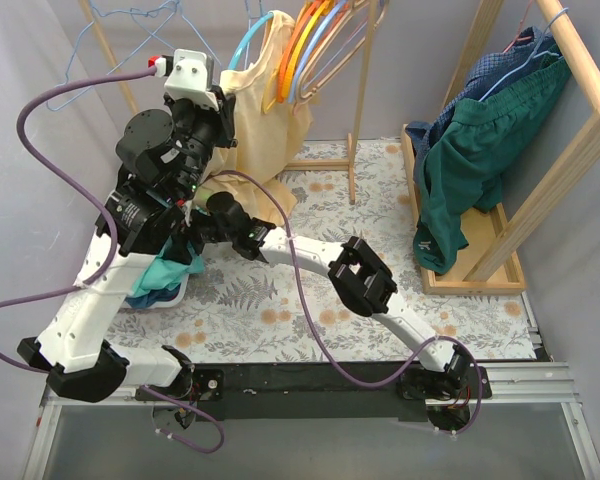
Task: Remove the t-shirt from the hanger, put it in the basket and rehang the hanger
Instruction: Place the T-shirt in the bin, then pick up the hanger from the clothesline.
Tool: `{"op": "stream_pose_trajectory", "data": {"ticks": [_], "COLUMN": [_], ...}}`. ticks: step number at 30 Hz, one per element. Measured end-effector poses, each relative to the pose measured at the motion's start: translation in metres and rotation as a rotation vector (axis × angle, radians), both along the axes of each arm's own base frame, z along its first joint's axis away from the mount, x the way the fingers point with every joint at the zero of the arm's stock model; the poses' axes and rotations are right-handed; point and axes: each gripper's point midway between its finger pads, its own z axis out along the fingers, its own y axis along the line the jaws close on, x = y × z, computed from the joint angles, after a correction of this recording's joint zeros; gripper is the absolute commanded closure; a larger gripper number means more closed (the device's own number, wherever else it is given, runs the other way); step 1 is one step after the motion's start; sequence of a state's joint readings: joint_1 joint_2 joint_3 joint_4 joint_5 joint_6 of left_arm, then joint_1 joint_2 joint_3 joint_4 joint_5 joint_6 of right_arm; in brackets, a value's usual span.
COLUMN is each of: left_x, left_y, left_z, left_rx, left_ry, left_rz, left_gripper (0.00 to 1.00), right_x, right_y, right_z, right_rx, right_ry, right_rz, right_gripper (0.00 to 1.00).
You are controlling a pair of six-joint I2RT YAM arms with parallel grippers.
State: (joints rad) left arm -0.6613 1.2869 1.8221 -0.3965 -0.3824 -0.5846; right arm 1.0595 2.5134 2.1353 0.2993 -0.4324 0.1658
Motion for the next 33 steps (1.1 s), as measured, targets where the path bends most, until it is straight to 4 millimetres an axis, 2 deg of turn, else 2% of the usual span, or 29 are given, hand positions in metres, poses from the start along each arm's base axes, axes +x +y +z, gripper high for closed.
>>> {"op": "stream_pose_trajectory", "data": {"ticks": [3, 8, 12, 17, 21, 26, 30, 33], "left_x": [-0.004, -0.008, -0.011, -0.016, -0.026, -0.049, -0.075, -0.095], "left_y": [0.003, 0.006, 0.008, 0.012, 0.019, 0.034, 0.049, 0.061], "left_z": [0.004, 0.008, 0.011, 0.012, 0.014, 0.011, 0.011, 0.013], "left_rx": [-0.007, -0.018, -0.025, -0.025, -0.034, -0.052, -0.061, -0.071], "left_ry": [-0.008, -0.018, -0.023, -0.021, -0.021, -0.018, -0.017, -0.025], "left_rz": [0.0, -0.001, -0.001, -0.002, -0.006, -0.019, -0.044, -0.061], "left_gripper": [1.0, 1.0, 1.0, 1.0, 1.0, 1.0, 1.0, 1.0], "right_x": [-0.002, -0.001, 0.002, -0.009, -0.036, -0.083, -0.127, -0.145], "right_y": [-0.002, -0.021, -0.029, -0.041, -0.061, -0.098, -0.142, -0.174], "right_z": [0.008, 0.014, 0.033, 0.063, 0.072, 0.06, 0.049, 0.048], "right_rx": [-0.009, -0.047, -0.044, -0.038, -0.067, -0.146, -0.197, -0.209], "right_ry": [-0.014, -0.02, -0.063, -0.129, -0.178, -0.229, -0.241, -0.236], "right_rz": [-0.023, -0.087, -0.135, -0.173, -0.197, -0.212, -0.201, -0.206], "right_gripper": [0.22, 0.22, 0.21, 0.21, 0.21, 0.21, 0.21, 0.21]}}
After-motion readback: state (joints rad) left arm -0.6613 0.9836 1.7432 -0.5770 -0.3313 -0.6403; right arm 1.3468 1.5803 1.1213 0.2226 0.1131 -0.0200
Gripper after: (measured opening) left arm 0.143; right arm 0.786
